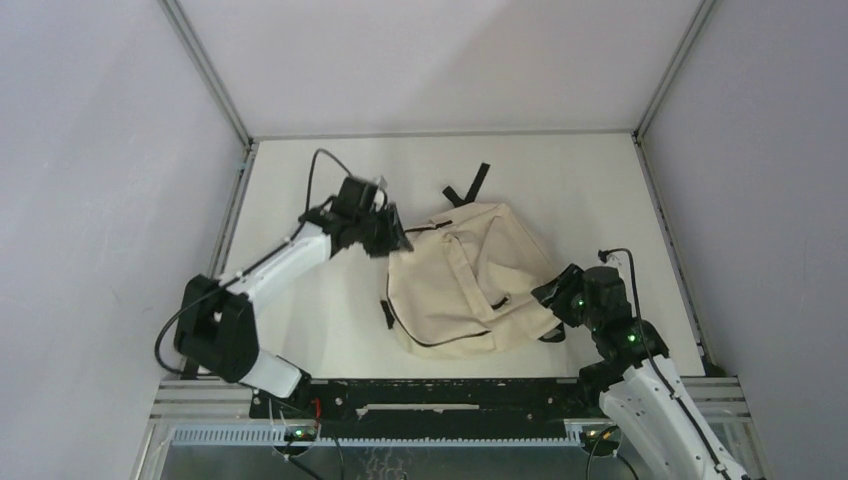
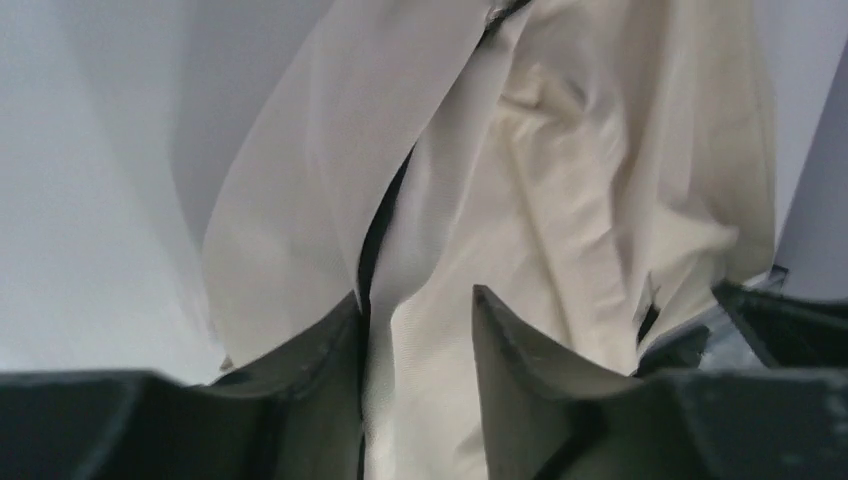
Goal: Pack the student bag
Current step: Adjust the student bag at the center of the board.
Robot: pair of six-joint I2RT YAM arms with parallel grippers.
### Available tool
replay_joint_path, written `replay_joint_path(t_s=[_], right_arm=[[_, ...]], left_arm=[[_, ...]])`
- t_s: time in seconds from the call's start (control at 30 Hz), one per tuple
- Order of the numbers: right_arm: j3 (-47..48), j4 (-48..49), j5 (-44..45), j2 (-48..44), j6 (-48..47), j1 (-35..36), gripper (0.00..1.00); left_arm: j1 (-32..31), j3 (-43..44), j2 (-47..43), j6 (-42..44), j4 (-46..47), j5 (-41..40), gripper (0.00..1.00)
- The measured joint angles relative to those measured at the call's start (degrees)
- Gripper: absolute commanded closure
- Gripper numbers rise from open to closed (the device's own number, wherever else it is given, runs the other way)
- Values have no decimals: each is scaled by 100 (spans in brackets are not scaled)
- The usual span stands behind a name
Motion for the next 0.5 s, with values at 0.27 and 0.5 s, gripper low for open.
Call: replay_joint_path(t_s=[0.27,0.5], right_arm=[[697,0,42,833,282,1172,60],[1104,332,658,1845,903,2341,56]], left_arm=[[-240,1523,68,459,-595,-1119,29],[-1432,866,-1276,483,-511,-1309,29]])
